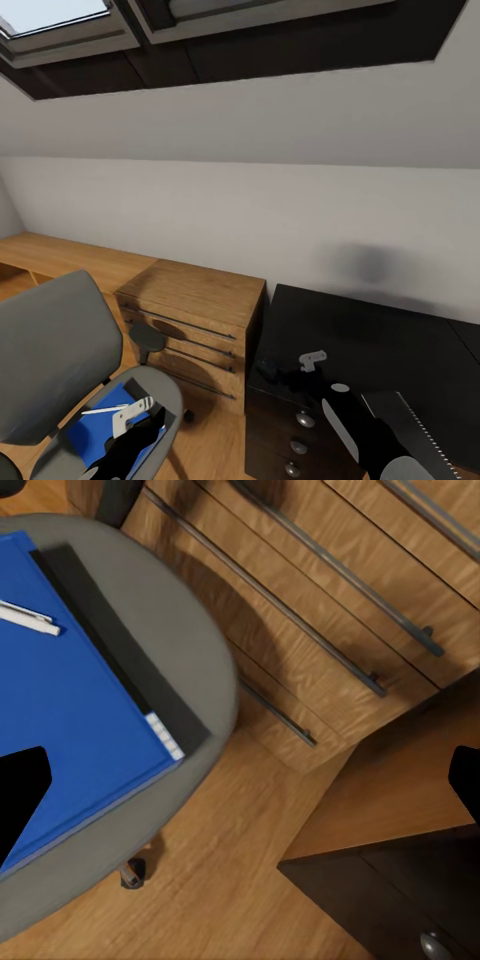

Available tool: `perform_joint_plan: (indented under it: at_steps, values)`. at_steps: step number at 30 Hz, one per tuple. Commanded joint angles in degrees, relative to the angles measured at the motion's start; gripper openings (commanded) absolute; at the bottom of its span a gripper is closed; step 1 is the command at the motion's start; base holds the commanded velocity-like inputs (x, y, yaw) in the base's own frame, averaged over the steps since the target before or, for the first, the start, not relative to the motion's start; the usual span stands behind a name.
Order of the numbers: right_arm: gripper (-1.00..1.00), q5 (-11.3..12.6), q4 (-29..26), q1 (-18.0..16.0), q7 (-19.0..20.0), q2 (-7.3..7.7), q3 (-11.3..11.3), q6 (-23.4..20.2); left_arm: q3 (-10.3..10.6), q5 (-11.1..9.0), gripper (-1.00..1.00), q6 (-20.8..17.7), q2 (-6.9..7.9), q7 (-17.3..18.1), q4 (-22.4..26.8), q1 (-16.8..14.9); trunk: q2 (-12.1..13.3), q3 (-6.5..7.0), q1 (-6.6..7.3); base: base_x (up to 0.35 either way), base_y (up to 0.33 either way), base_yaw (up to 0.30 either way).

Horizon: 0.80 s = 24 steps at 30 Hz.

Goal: In the bedroom, organize the workspace by keeping the computer under the desk, ensuring the monitor is on the desk, placing the keyboard on the desk next to the monitor, placing the mouse on the desk next to the keyboard, moving the folder from the swivel chair onto the desk next to the mouse, stacking the notebook on top of the folder with the pen on top of the notebook, and positioning the swivel chair next to the desk.

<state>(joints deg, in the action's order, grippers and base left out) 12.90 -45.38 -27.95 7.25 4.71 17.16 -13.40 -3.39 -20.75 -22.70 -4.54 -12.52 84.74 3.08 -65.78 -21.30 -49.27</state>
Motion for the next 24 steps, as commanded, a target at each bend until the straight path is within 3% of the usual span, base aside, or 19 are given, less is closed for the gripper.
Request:
perform_joint_plan:
  at_steps: [1, 19, 24]
  values:
    - [1.00, 0.4, -0.1, 0.0, 0.0, 0.06, 0.2, -0.3, 0.0, -0.6, 1.00, -0.2, -0.03, -0.3, 0.1, 0.0, 0.0, -0.06, -0.01, 0.000, 0.000, 0.000]
    - [1.00, 0.1, 0.0, -0.1, -0.3, -0.53, 0.8, -0.5, 0.0, -0.6, 1.00, -0.2, -0.03, -0.3, 0.2, 0.0, 0.0, -0.06, -0.01, 0.000, 0.000, 0.000]
    - [1.00, -1.7, 0.1, -0.1, -0.4, -1.30, 0.8, -0.5, 0.0, -0.6, 1.00, -0.2, -0.06, -0.3, 0.2, 0.0, 0.0, -0.06, -0.01, 0.000, 0.000, 0.000]
